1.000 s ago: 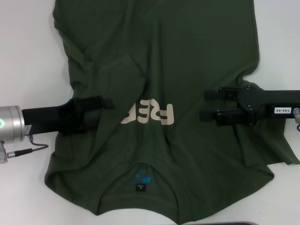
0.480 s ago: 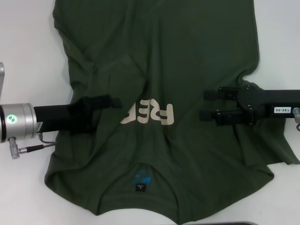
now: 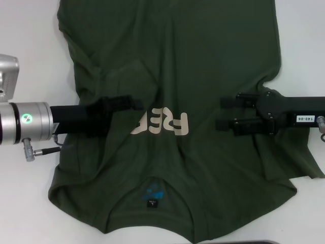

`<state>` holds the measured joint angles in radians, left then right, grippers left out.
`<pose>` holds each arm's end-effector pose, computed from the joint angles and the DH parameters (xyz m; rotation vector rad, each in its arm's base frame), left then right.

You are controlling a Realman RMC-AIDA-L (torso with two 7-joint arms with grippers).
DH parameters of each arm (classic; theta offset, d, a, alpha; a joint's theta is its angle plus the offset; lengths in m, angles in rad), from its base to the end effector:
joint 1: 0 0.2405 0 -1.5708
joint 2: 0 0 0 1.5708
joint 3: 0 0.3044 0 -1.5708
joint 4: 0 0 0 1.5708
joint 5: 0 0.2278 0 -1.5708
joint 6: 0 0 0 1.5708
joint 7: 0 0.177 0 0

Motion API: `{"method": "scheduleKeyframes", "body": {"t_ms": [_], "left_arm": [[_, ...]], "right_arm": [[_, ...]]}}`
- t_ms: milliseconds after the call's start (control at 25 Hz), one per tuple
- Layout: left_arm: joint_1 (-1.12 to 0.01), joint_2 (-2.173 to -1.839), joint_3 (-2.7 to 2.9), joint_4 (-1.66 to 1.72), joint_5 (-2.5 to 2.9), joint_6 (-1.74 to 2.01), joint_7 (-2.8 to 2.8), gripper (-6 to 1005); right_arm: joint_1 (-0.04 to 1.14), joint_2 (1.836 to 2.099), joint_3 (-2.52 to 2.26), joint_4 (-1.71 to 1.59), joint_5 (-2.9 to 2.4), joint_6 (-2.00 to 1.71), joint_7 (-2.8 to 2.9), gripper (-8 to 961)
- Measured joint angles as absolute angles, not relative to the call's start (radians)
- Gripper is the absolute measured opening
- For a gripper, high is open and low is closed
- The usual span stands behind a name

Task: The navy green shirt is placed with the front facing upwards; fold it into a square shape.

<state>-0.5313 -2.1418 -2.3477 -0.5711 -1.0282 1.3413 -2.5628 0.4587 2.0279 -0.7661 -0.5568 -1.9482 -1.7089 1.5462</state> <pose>-0.3154 0.3633 -0.1192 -2.0176 -2.3000 -0.5914 0.3135 0.3265 -0.0525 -2.8154 1.0023 0.8371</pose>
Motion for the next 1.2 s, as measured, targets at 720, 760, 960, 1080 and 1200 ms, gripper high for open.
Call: {"method": "scheduleKeyframes", "body": {"t_ms": [720, 760, 960, 1080, 1200], "left_arm": [[-0.539, -2.16, -2.35, -0.601, -1.072, 1.474, -2.559, 901], [-0.539, -2.16, -2.35, -0.601, -1.072, 1.474, -2.559, 901], [-0.528, -2.145, -2.349, -0.601, -1.06, 1.422, -2.562, 900], [-0.528, -2.142, -2.348, -0.6, -1.059, 1.393, -2.562, 900], [-0.534, -2.145, -2.348, -0.594, -1.058, 1.371, -2.559, 900]], "right_arm": [[0.463, 2.028, -0.768, -0.557, -1.948, -1.708, 1.546, 914], [0.463, 2.028, -0.768, -0.557, -1.948, -1.708, 1.546, 914], [0.465, 2.028, -0.768, -0.557, -1.948, -1.709, 1.546, 914], [0.464, 2.028, -0.769, -0.557, -1.948, -1.709, 1.546, 915], [0.464, 2.029, -0.771, -0.557, -1.948, -1.709, 1.546, 915]]}}
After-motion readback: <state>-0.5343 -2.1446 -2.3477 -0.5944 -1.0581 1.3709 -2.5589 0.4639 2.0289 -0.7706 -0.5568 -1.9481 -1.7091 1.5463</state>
